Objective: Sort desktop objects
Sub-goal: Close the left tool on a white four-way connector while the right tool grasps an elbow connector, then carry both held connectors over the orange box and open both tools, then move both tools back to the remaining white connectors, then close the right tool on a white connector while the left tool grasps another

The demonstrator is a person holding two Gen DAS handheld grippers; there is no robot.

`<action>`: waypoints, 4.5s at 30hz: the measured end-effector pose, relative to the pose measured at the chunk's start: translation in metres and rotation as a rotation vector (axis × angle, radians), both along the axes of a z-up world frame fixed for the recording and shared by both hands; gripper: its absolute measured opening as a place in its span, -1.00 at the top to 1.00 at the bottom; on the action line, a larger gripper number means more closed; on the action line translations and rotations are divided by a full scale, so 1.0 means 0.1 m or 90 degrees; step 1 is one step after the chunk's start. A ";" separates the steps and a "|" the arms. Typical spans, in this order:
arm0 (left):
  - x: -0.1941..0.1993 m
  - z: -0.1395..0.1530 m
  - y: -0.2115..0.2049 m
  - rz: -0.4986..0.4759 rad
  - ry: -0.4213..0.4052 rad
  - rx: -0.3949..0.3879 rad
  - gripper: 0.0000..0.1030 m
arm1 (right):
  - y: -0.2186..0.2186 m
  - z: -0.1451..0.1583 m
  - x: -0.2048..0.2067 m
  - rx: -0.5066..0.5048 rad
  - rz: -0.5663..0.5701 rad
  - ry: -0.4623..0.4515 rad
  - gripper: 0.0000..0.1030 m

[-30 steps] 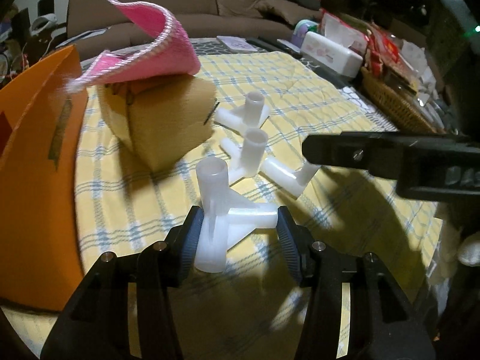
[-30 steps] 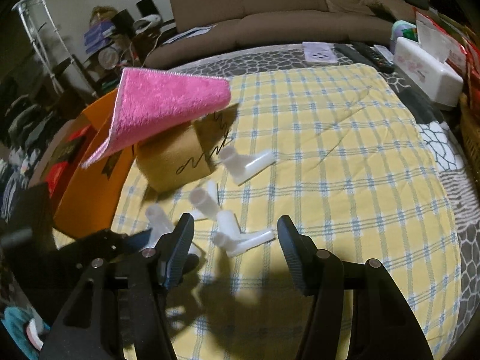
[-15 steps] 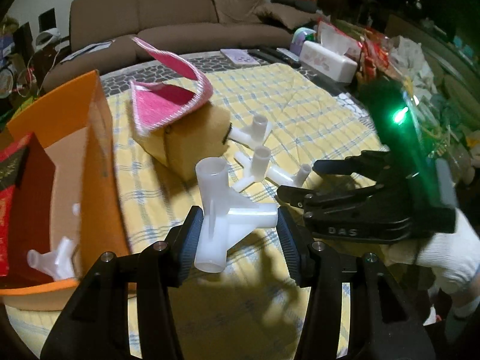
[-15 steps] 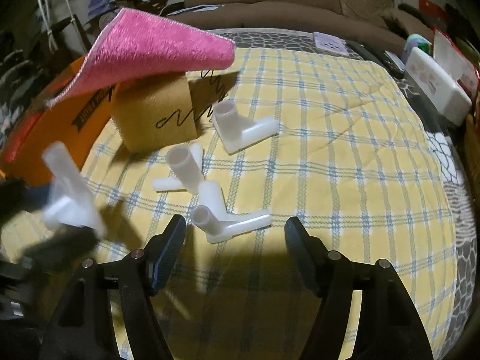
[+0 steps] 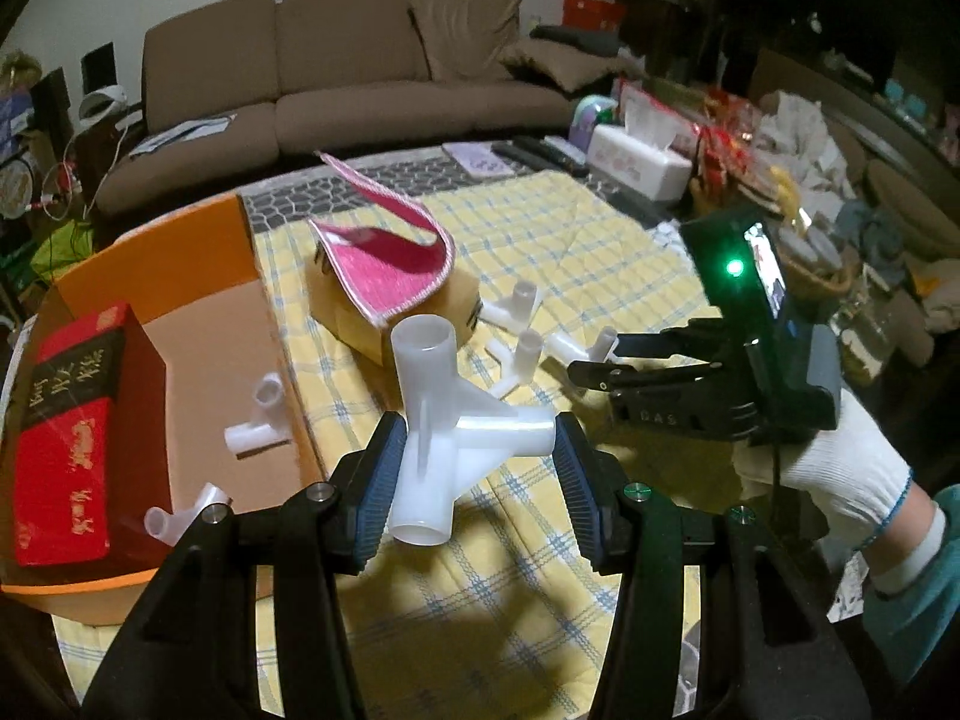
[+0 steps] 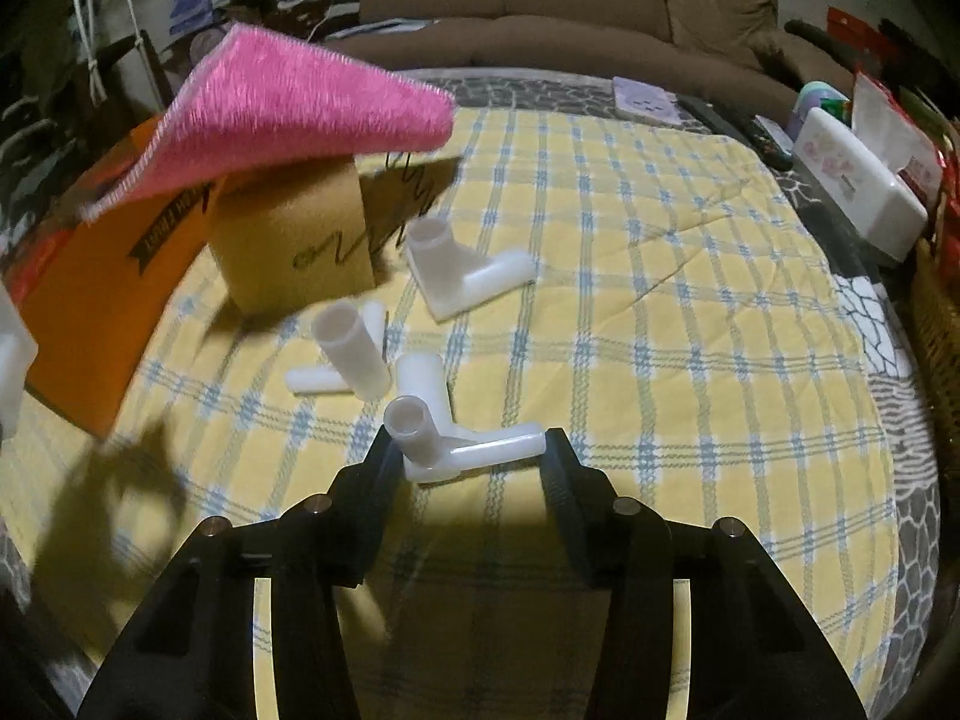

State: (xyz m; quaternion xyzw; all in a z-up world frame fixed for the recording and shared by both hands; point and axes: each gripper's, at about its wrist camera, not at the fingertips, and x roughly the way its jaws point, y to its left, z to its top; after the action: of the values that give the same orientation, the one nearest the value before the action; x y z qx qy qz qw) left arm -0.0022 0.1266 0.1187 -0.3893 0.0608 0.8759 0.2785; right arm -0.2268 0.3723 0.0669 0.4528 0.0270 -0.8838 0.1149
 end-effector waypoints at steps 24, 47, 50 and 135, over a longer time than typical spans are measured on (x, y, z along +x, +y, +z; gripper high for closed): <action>-0.45 -0.01 -1.19 0.164 -0.008 0.055 0.08 | -1.07 1.12 0.08 -0.148 0.118 0.111 0.04; -0.61 -0.38 -1.25 0.160 -0.065 -0.006 0.07 | -1.79 0.90 -0.06 -0.140 0.162 0.060 0.04; -0.61 -0.37 -1.24 0.164 -0.065 -0.006 -0.08 | -1.76 0.90 -0.08 -0.143 0.156 0.059 -0.04; -0.83 -0.92 0.85 0.020 -0.055 0.036 0.02 | -0.04 0.16 -0.57 -0.133 -0.030 0.034 0.34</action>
State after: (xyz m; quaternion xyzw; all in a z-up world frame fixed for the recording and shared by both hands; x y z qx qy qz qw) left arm -0.0856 0.2111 0.0266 -0.4193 0.0177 0.8640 0.2782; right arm -0.2842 0.3686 0.0825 0.4150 -0.0730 -0.8960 0.1397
